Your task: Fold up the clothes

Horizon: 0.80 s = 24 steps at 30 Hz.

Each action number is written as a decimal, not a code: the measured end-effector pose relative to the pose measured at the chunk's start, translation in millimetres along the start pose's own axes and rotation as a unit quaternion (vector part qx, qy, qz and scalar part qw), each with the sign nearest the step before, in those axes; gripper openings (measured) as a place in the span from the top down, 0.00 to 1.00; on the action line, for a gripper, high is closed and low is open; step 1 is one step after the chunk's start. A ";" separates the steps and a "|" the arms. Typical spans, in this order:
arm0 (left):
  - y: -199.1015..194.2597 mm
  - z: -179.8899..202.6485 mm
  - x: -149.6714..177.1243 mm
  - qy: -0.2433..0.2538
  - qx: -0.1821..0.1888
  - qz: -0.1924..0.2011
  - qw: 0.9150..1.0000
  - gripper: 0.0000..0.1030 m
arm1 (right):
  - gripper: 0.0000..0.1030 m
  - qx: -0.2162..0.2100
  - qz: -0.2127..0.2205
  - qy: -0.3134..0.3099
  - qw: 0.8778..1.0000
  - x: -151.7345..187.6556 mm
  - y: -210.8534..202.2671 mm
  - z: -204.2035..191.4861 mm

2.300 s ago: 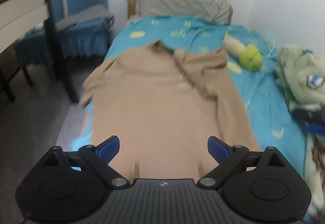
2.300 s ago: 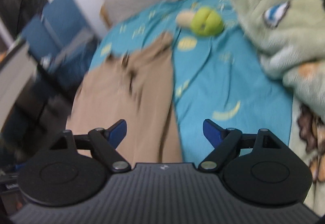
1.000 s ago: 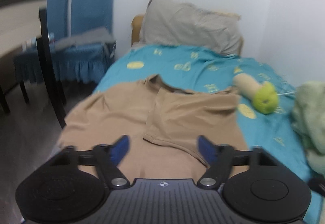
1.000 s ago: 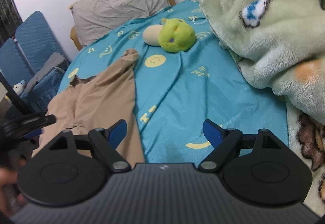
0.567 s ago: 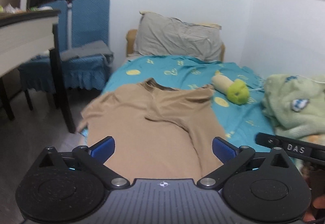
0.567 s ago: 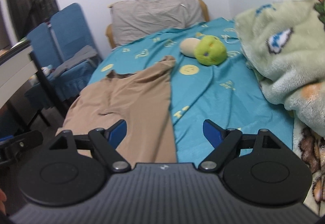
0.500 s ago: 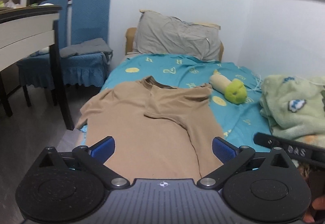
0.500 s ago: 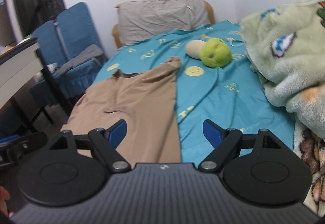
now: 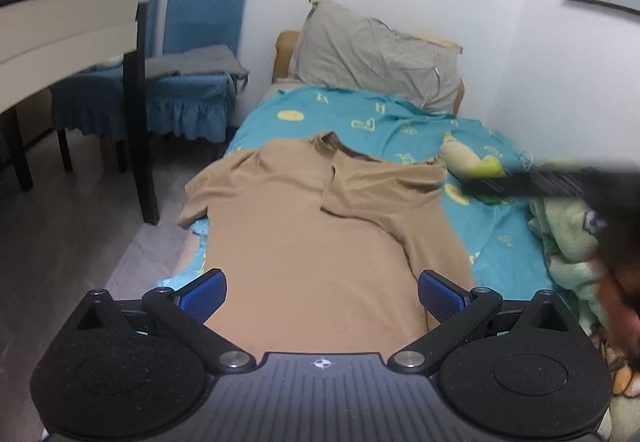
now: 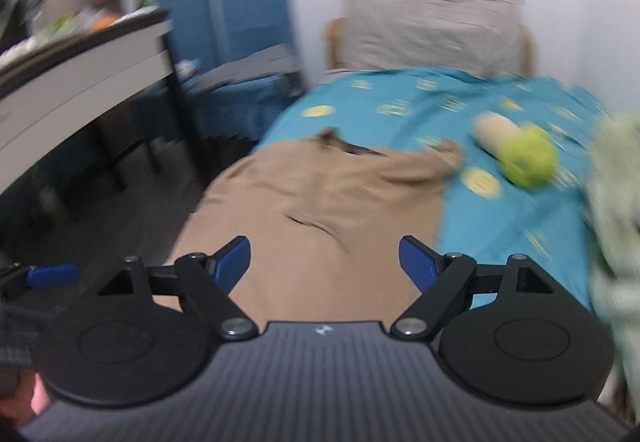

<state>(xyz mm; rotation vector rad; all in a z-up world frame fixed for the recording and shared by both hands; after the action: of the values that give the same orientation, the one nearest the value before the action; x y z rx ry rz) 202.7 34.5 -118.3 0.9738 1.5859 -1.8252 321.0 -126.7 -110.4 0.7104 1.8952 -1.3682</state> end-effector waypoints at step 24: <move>102.1 -86.1 48.0 -0.074 -0.008 -0.099 0.992 0.03 | 0.44 -0.032 -0.241 -0.363 0.899 66.1 385.7 -265.7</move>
<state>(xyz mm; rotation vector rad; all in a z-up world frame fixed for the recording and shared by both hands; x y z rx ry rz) 268.7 104.8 -222.4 0.6770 1.6511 -1.9633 516.7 243.8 -329.8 -0.3259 1.5158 -1.5581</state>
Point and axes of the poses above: each gripper's, at about its wrist camera, not at the fingertips, and y roughly the way its jaws point, z to its right, x to its underside, the point moved 10 cm from there along y, roughly the way its jaws point, and after that the axes turned 8 degrees about y, right-handed, at the moved point
